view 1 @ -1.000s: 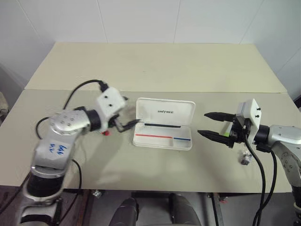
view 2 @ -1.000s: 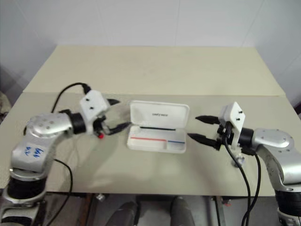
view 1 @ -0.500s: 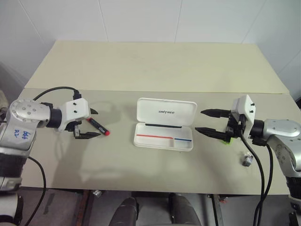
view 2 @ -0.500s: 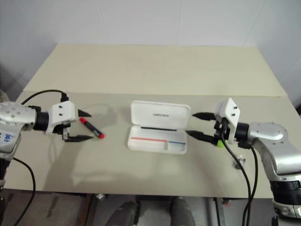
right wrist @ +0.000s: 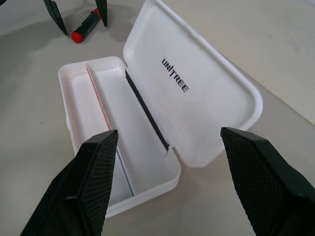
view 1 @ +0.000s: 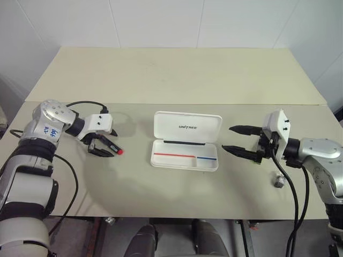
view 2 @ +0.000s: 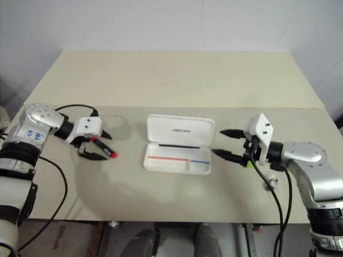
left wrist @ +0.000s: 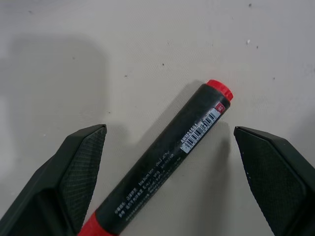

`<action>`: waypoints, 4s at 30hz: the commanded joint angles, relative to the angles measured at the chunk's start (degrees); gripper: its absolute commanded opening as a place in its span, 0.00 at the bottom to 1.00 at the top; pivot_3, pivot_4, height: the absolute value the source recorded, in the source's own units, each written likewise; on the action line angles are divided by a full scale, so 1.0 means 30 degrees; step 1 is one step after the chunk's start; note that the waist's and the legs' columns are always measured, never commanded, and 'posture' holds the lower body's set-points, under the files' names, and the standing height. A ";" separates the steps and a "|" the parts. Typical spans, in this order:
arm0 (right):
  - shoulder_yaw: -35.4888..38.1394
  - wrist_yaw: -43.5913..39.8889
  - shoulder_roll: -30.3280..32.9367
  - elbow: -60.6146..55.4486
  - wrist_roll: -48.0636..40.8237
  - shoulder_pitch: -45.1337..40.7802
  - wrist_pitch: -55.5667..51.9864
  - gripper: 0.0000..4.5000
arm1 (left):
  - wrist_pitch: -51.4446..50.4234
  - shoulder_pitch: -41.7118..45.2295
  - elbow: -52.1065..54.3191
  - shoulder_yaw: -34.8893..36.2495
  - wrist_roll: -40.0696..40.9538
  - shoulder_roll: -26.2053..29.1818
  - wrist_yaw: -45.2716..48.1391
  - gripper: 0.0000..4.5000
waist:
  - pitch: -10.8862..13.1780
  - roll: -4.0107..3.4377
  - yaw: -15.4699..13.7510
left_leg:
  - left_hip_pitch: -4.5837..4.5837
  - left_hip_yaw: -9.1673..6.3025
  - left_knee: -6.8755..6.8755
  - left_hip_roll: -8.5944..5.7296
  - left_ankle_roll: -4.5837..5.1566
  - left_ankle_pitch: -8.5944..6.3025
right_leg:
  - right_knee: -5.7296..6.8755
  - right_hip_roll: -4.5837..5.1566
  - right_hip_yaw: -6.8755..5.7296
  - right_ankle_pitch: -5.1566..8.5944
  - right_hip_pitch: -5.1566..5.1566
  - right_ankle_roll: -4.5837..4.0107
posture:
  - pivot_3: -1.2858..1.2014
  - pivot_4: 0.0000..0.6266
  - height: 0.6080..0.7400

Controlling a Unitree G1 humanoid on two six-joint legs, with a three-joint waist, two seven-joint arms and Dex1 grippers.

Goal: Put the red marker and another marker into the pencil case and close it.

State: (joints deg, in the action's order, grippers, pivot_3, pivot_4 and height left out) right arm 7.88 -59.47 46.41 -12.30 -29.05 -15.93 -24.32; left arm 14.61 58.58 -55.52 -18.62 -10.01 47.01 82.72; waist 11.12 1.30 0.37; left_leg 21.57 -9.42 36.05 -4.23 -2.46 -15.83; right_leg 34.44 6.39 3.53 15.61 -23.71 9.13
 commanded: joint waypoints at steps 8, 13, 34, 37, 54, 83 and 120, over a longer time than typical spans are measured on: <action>0.2015 -0.0922 0.0806 -0.1943 -0.1137 0.1950 0.0339 0.78 | 0.2060 0.1565 -0.3010 -0.0311 -0.1806 -0.0669 -0.0393 0.36 | 0.0000 0.0001 -0.0034 | -0.0007 -0.0005 0.0060 -0.0008 0.0004 0.0003 | 0.0049 0.0002 0.0002 0.0003 0.0008 0.0006 | 0.52 0.24 1.00; 0.2159 -0.0869 0.0947 -0.1743 -0.1136 0.1888 0.0464 0.78 | 0.2336 0.1810 -0.3188 -0.0013 -0.1875 -0.0743 -0.0386 0.14 | 0.0001 0.0001 -0.0028 | -0.0042 -0.0003 0.0066 0.0002 0.0000 0.0014 | 0.0118 -0.0012 0.0013 0.0004 0.0010 0.0007 | 0.52 0.24 1.00; 0.2938 -0.1211 0.1038 -0.1557 -0.1263 0.2218 0.1314 0.78 | -0.7302 0.1090 1.0344 0.5498 0.5718 -0.0642 0.0075 0.14 | 0.0028 0.0049 -0.0039 | -0.0030 -0.0012 0.0056 0.0004 -0.0004 0.0016 | 0.0102 -0.0001 0.0013 0.0004 0.0006 0.0007 | 0.52 0.24 1.00; 0.3274 -0.1607 0.0744 -0.1481 -0.1785 0.2138 0.1891 0.78 | -0.9949 0.0789 1.3612 0.5717 0.7301 -0.1510 -0.0704 0.14 | 0.0028 0.0049 -0.0047 | -0.0032 -0.0011 0.0062 0.0004 -0.0005 0.0017 | 0.0106 -0.0001 0.0013 0.0004 0.0009 0.0007 | 0.52 0.24 1.00; 0.3615 -0.0496 0.0227 -0.1915 -0.1605 0.3304 0.2650 0.78 | -1.5503 -0.0732 1.9237 -0.0263 0.7015 -0.4926 -0.4758 0.14 | 0.0031 0.0053 -0.0105 | -0.0094 0.0011 0.0082 0.0008 -0.0024 0.0027 | 0.0110 -0.0020 0.0042 -0.0003 0.0063 -0.0001 | 0.52 0.24 1.00; 0.4135 0.1777 -0.0463 -0.3609 -0.1577 0.5385 0.2599 0.78 | -1.2038 -0.0032 1.4372 -0.2672 0.2509 -0.9086 -0.5974 0.79 | 0.0033 0.0056 -0.0120 | -0.0060 0.0019 0.0057 0.0004 -0.0009 0.0015 | 0.0012 -0.0011 0.0042 -0.0009 0.0064 0.0013 | 0.52 0.24 1.00; 0.4053 1.6424 -0.6344 0.1458 0.4131 0.1654 -0.5089 0.78 | -0.8765 -0.8317 2.0860 0.4568 1.0273 -0.3698 -0.2738 0.99 | 0.0022 0.0028 -0.0063 | -0.0117 0.0027 0.0030 0.0011 -0.0022 0.0033 | 0.0067 -0.0016 0.0081 -0.0027 0.0059 -0.0029 | 0.52 0.24 1.00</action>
State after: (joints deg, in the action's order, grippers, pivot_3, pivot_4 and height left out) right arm 18.94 -11.36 27.86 -8.29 -16.64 -11.18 -37.48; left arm -12.71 33.79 6.24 -6.80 18.77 35.21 73.90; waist 11.19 1.38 0.18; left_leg 21.21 -9.33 36.13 -4.19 -2.52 -15.73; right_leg 34.63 6.34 3.78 15.53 -23.53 9.05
